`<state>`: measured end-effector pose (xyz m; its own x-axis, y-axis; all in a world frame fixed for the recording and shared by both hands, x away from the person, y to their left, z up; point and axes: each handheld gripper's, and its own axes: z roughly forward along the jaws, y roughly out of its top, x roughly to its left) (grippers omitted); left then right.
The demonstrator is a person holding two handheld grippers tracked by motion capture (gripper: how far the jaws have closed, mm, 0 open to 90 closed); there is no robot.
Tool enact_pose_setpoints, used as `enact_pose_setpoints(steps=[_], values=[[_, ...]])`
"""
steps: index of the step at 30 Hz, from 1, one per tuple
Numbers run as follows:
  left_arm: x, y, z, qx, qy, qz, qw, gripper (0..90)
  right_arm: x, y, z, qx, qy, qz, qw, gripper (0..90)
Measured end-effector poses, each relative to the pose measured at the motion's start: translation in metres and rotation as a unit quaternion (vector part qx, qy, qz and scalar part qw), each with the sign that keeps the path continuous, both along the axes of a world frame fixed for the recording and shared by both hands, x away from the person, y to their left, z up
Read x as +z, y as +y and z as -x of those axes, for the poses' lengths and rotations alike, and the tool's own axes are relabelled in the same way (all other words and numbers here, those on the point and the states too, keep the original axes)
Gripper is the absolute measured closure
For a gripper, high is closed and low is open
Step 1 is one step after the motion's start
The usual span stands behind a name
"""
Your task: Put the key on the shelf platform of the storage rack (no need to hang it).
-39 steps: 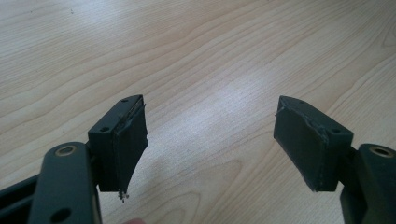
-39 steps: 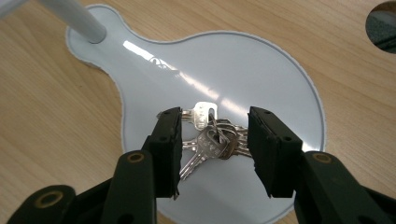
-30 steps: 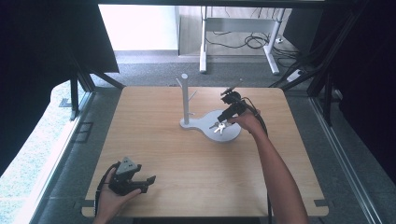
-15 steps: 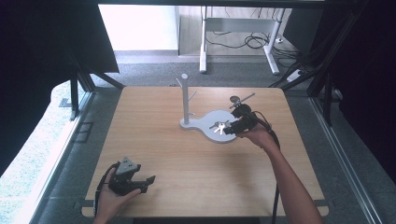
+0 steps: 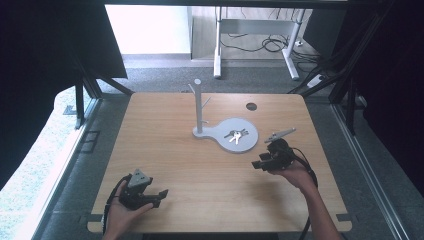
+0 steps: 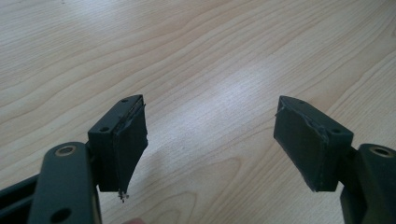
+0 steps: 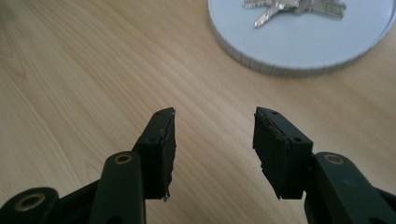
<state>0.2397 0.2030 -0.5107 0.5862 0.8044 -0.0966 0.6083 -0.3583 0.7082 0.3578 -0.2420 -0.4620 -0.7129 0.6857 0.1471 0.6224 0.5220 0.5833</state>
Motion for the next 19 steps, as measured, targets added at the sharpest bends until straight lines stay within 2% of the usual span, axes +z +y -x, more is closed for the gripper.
enact_pose_setpoints(steps=[3, 4, 5, 7, 10, 12, 14, 17, 19], values=[[-0.001, -0.002, 0.0, -0.001, 0.001, -0.002, 1.0, 26.0, -0.014, -0.008, 0.011, -0.011, 0.003, 0.006, 0.9999, 48.7], [-0.001, -0.002, 0.0, -0.001, 0.001, -0.002, 1.0, 26.0, -0.014, -0.008, 0.011, -0.011, 0.003, 0.006, 0.9999, 48.7], [-0.002, -0.004, -0.001, -0.004, 0.002, -0.005, 1.0, 26.0, -0.024, -0.015, 0.018, -0.019, 0.0, 0.014, 0.9997, 48.6], [-0.003, -0.006, 0.0, -0.006, 0.003, -0.006, 1.0, 26.0, -0.031, -0.018, 0.023, -0.028, -0.001, 0.021, 0.9994, 48.7], [-0.002, -0.008, 0.0, -0.007, 0.002, -0.008, 0.9999, 26.0, -0.04, -0.023, 0.03, -0.039, -0.004, 0.014, 0.9991, 48.8], [-0.002, -0.009, 0.0, -0.008, 0.002, -0.007, 0.9999, 26.0, -0.043, -0.025, 0.033, -0.042, -0.008, 0.003, 0.9991, 49.1], [-0.002, -0.01, 0.001, -0.008, 0.002, -0.008, 0.9999, 26.0, -0.044, -0.025, 0.032, -0.04, -0.006, 0.011, 0.9991, 48.6], [-0.002, -0.01, 0.001, -0.008, 0.003, -0.007, 0.9999, 26.0, -0.042, -0.026, 0.032, -0.047, -0.016, 0.001, 0.9988, 47.8], [-0.002, -0.009, 0.0, -0.01, 0.002, -0.008, 0.9999, 26.0, -0.042, -0.026, 0.032, -0.052, -0.026, 0.004, 0.9983, 45.2]])
